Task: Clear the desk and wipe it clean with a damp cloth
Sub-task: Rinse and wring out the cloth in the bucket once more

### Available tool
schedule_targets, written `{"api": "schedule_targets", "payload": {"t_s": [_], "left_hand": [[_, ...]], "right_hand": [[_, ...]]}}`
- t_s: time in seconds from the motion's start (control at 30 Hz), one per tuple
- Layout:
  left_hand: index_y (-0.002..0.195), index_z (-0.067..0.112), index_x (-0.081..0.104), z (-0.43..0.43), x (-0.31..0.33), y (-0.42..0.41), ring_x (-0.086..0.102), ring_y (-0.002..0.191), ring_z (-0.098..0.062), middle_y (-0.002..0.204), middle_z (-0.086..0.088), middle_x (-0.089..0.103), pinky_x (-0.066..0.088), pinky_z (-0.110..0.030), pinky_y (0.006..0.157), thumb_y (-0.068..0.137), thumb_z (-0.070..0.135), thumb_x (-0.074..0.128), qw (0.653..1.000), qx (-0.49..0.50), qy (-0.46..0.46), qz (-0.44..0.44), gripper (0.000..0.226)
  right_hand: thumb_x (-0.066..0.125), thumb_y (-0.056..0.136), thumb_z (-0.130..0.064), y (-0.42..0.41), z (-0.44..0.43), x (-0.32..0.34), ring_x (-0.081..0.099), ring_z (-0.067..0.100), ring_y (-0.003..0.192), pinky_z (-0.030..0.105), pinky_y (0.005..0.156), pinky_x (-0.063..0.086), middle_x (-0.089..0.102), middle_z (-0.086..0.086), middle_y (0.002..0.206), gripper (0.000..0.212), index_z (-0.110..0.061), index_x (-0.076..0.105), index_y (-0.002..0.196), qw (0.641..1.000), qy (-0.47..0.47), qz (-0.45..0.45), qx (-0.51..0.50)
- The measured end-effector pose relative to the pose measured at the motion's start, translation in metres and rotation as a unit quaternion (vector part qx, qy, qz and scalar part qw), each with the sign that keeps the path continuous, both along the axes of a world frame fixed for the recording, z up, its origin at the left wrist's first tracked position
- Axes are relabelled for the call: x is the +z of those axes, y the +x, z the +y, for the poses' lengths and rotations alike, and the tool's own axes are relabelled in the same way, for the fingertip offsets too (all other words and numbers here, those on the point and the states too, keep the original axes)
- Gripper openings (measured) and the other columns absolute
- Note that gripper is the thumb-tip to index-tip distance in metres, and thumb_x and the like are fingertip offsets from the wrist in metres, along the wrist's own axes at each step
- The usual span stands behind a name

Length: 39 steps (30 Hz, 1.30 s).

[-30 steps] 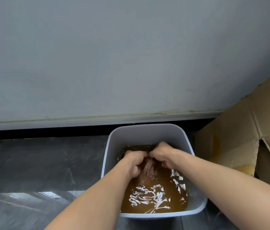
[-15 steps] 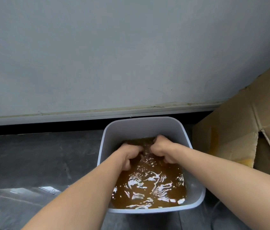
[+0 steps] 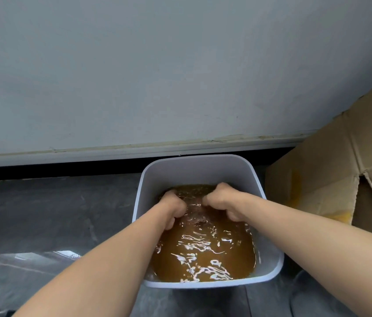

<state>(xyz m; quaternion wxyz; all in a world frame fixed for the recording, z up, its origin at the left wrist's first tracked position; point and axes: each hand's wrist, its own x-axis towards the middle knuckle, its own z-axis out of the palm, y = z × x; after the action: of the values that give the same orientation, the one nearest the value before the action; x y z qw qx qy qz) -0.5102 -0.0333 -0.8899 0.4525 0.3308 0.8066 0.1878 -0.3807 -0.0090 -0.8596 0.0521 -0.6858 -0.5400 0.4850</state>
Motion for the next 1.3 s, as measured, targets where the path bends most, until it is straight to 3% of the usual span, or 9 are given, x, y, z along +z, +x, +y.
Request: {"api": "schedule_targets", "payload": {"t_s": [0.1, 0.33, 0.53, 0.73, 0.87, 0.93, 1.0, 1.1, 1.3], "left_hand": [[0.141, 0.018, 0.045, 0.001, 0.002, -0.001, 0.058, 0.105, -0.032, 0.123, -0.014, 0.054, 0.053, -0.039, 0.09, 0.093, 0.001, 0.057, 1.0, -0.002, -0.013, -0.023, 0.052], [0.126, 0.006, 0.054, -0.012, 0.005, -0.002, 0.053, 0.123, -0.033, 0.136, -0.016, 0.052, 0.041, -0.036, 0.103, 0.093, 0.004, 0.054, 0.921, -0.271, 0.024, 0.277, 0.033], [0.135, 0.004, 0.048, -0.006, 0.013, 0.004, 0.056, 0.117, -0.03, 0.139, -0.016, 0.047, 0.049, -0.037, 0.101, 0.092, 0.028, 0.057, 0.963, -0.228, -0.04, 0.135, 0.05], [0.139, 0.007, 0.046, -0.019, 0.001, 0.007, 0.045, 0.136, -0.028, 0.148, -0.016, 0.044, 0.037, -0.031, 0.11, 0.096, 0.009, 0.05, 0.897, -0.352, -0.063, 0.262, 0.043], [0.127, 0.003, 0.056, -0.015, -0.002, 0.009, 0.058, 0.121, -0.027, 0.133, -0.015, 0.059, 0.046, -0.029, 0.095, 0.096, 0.008, 0.053, 0.925, -0.315, -0.092, 0.194, 0.032], [0.114, 0.004, 0.06, -0.012, 0.004, 0.011, 0.065, 0.098, -0.025, 0.108, -0.013, 0.068, 0.052, -0.029, 0.077, 0.098, 0.015, 0.053, 0.981, -0.174, -0.083, 0.027, 0.021], [0.093, 0.003, 0.062, -0.012, 0.013, 0.012, 0.065, 0.073, -0.022, 0.073, -0.01, 0.07, 0.053, -0.028, 0.066, 0.102, 0.027, 0.043, 0.98, -0.024, -0.115, -0.162, 0.032], [0.086, 0.001, 0.065, -0.008, 0.006, 0.011, 0.063, 0.064, -0.027, 0.064, -0.013, 0.065, 0.054, -0.035, 0.07, 0.104, 0.029, 0.036, 0.967, 0.028, -0.122, -0.221, 0.045], [0.083, -0.001, 0.053, -0.011, 0.007, 0.015, 0.048, 0.03, -0.024, 0.044, -0.013, 0.048, 0.037, -0.02, 0.028, 0.106, 0.021, 0.036, 0.959, 0.127, -0.035, -0.25, 0.037]], "right_hand": [[0.063, 0.091, -0.005, 0.001, -0.001, -0.005, 0.051, 0.035, 0.123, 0.04, 0.105, 0.047, 0.049, 0.016, 0.134, 0.056, -0.014, 0.038, 0.141, 0.996, 0.028, -0.042, 0.069], [0.05, 0.097, -0.003, 0.012, -0.008, -0.005, 0.058, 0.039, 0.114, 0.039, 0.103, 0.047, 0.032, 0.023, 0.144, 0.038, -0.006, 0.05, 0.135, 0.914, 0.163, -0.223, 0.296], [0.058, 0.094, -0.023, 0.003, -0.007, -0.017, 0.031, 0.044, 0.141, 0.048, 0.119, 0.03, 0.011, 0.018, 0.159, 0.059, -0.016, 0.036, 0.149, 0.927, 0.105, -0.172, 0.315], [0.052, 0.098, -0.01, 0.005, -0.015, -0.023, 0.027, 0.041, 0.143, 0.052, 0.112, 0.035, 0.02, 0.018, 0.158, 0.053, -0.005, 0.037, 0.149, 0.807, 0.176, -0.32, 0.464], [0.051, 0.097, -0.01, -0.006, -0.013, -0.035, 0.046, 0.034, 0.135, 0.039, 0.11, 0.042, 0.048, 0.02, 0.144, 0.037, 0.0, 0.053, 0.133, 0.893, 0.103, -0.209, 0.385], [0.053, 0.097, -0.017, -0.012, -0.011, -0.037, 0.059, 0.032, 0.121, 0.034, 0.1, 0.048, 0.062, 0.017, 0.129, 0.029, -0.004, 0.063, 0.121, 0.956, 0.077, -0.104, 0.262], [0.049, 0.099, -0.02, -0.015, -0.011, -0.036, 0.064, 0.031, 0.113, 0.034, 0.095, 0.051, 0.067, 0.015, 0.12, 0.028, -0.005, 0.067, 0.114, 0.989, 0.051, -0.005, 0.142], [0.053, 0.097, -0.022, -0.02, -0.015, -0.036, 0.069, 0.031, 0.099, 0.034, 0.078, 0.055, 0.069, 0.014, 0.107, 0.026, -0.004, 0.066, 0.11, 0.998, 0.003, 0.052, 0.023], [0.047, 0.097, -0.025, -0.039, -0.026, -0.023, 0.065, 0.03, 0.1, 0.035, 0.076, 0.054, 0.066, 0.015, 0.119, 0.034, -0.011, 0.061, 0.124, 0.99, 0.067, 0.072, -0.099]]}}
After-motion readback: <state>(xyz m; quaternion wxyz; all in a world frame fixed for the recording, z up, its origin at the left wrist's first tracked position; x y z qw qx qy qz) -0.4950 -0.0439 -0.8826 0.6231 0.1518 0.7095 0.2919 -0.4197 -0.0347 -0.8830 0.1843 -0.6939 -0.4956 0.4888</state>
